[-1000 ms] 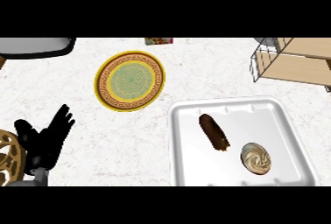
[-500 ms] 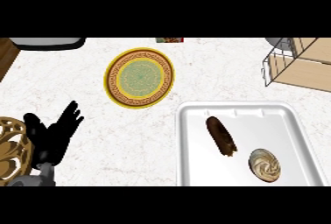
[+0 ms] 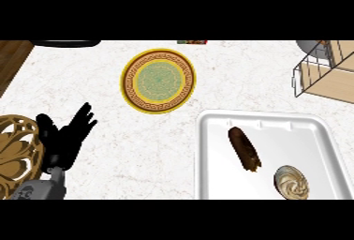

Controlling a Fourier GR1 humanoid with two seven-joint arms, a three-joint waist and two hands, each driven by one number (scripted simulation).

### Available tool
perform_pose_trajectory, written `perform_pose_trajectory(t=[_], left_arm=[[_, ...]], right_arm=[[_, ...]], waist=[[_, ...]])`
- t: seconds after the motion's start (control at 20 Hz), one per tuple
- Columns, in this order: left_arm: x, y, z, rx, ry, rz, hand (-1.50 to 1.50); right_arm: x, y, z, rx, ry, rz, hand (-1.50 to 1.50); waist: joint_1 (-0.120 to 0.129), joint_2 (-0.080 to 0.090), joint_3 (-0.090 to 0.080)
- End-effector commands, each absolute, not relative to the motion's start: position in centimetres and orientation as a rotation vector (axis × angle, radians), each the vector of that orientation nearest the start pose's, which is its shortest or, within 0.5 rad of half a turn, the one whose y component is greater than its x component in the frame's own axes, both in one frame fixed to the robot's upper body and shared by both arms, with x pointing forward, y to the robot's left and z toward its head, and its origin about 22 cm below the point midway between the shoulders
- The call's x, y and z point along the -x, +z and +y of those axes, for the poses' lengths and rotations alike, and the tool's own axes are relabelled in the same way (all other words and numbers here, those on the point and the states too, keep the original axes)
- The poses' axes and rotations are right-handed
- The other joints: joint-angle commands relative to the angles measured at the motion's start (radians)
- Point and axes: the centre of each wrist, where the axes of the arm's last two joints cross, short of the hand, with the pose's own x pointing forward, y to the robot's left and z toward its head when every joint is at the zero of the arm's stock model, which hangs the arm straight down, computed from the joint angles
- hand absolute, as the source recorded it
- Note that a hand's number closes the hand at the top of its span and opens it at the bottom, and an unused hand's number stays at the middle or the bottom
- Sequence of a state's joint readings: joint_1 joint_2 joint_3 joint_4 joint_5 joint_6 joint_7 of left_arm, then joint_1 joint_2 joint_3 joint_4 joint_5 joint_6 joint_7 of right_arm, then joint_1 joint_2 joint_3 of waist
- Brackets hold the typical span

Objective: Pick the cupcake from the tray and place it in the tiered shelf

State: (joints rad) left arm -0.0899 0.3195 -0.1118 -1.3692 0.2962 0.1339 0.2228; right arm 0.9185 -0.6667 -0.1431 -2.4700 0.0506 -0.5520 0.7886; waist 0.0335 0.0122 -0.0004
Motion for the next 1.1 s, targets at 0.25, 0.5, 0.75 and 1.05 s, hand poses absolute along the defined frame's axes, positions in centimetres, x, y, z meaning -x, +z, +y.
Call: perform_pose_trajectory(t=[0.25, 0.5, 0.75, 1.05], left_arm=[[-26.0, -1.9, 28.1, -0.065, -0.003, -1.125, 0.00], [-26.2, -2.2, 28.8, -0.069, 0.011, -1.142, 0.00], [-27.0, -1.1, 27.1, -0.070, 0.008, -1.132, 0.00], [-25.6, -3.3, 27.6, -0.074, 0.025, -1.133, 0.00]], right_arm=[[-9.9, 16.3, -30.1, 0.905, -0.049, -0.733, -1.50], [-12.3, 15.6, -29.2, 0.897, -0.009, -0.693, -1.50], [-12.7, 11.8, -28.4, 0.907, 0.004, -0.607, -1.50], [-13.9, 10.9, -26.7, 0.944, 0.015, -0.594, -1.50]], waist=[[0.015, 0.005, -0.003], [0.017, 0.004, -0.003], [0.006, 0.001, -0.002], [-0.005, -0.001, -0.004]])
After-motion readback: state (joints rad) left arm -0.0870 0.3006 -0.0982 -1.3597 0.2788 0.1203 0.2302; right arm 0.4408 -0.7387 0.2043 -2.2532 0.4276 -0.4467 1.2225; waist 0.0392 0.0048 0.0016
